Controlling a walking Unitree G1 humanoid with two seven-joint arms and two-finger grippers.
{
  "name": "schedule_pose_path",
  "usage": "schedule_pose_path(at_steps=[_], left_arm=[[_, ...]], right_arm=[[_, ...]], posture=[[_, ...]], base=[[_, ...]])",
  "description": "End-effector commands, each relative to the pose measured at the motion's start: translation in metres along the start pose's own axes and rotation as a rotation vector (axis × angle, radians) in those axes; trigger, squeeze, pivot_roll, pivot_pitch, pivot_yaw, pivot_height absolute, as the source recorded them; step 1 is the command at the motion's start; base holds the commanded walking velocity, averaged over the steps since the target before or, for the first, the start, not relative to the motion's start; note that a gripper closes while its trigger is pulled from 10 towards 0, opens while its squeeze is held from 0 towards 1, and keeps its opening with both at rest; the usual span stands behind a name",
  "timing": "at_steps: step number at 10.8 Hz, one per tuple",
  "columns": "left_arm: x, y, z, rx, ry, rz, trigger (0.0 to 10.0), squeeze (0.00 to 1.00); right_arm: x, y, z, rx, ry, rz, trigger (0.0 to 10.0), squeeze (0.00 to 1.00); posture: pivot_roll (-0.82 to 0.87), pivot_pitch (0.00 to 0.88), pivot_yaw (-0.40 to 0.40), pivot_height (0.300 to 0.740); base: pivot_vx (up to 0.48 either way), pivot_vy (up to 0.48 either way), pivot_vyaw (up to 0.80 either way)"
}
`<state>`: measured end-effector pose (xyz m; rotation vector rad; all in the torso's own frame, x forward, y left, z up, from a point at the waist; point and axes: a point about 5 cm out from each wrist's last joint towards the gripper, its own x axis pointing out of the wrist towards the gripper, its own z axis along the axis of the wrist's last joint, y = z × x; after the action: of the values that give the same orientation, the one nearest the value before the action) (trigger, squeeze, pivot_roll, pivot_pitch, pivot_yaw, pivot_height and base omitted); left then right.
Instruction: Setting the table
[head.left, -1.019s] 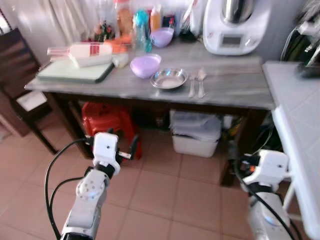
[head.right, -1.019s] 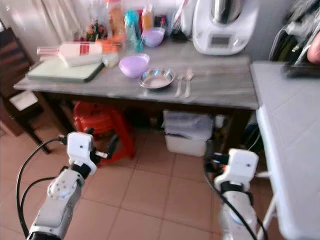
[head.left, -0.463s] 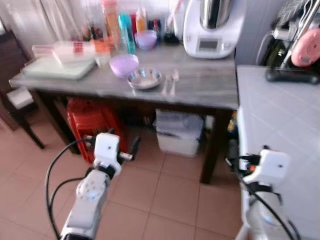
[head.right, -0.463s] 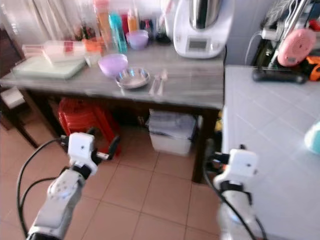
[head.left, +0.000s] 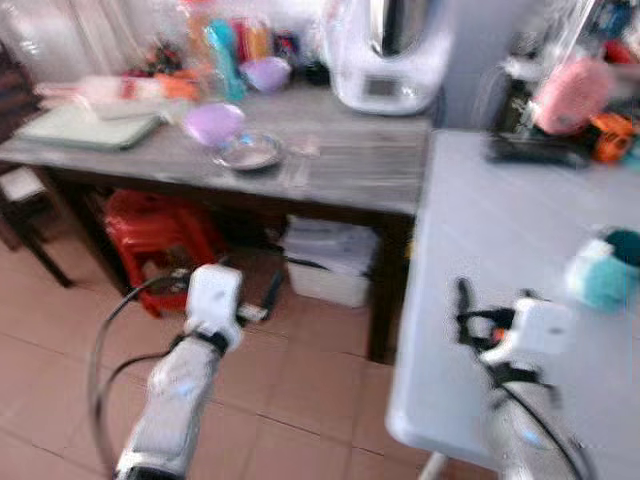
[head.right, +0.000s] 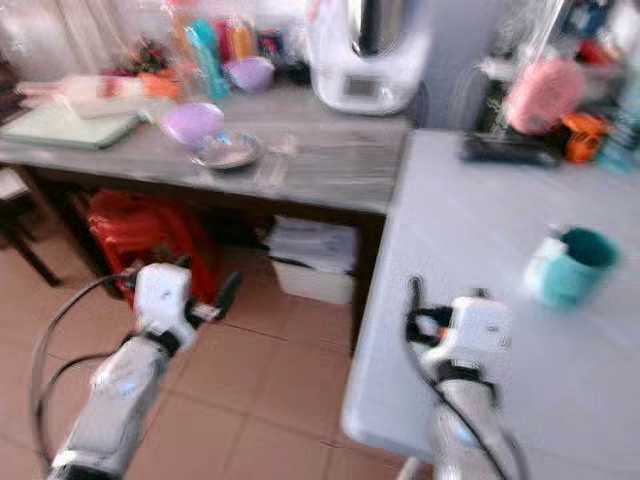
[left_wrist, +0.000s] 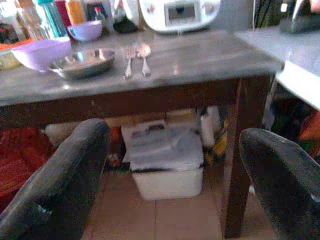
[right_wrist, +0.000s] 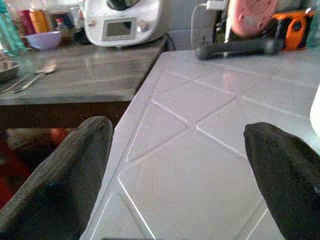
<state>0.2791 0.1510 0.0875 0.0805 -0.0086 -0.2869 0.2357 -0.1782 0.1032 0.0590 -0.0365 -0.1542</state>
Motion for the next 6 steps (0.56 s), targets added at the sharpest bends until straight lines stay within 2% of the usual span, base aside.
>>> schedule_pose_path(at_steps=[1, 4, 6], left_arm=[[0.0025, -0.0019, 0.0050, 0.006, -0.019, -0.013, 10.0, 0.00], [0.0011, -0.0015, 0.0031, 0.011, -0.012, -0.024, 10.0, 0.00], [0.0003, -0.0008, 0.0027, 0.011, -0.014, -0.032, 10.0, 0.00]], right_arm=[[0.0020, -0.0023, 0.0036, -0.012, -0.016, -0.007, 10.0, 0.00], [0.0029, 0.0021, 0.0027, -0.006, -0.015, 0.001, 10.0, 0.00], [0.0028, 0.0039, 0.0023, -0.004, -0.015, 0.002, 10.0, 0.00]], posture=[[0.00, 0.000, 0.095, 0.740], [0.00, 0.000, 0.091, 0.740], [0.00, 0.000, 0.092, 0.740]], base=[[0.000, -0.401, 0.00], [0.000, -0.400, 0.00], [0.000, 0.000, 0.00]])
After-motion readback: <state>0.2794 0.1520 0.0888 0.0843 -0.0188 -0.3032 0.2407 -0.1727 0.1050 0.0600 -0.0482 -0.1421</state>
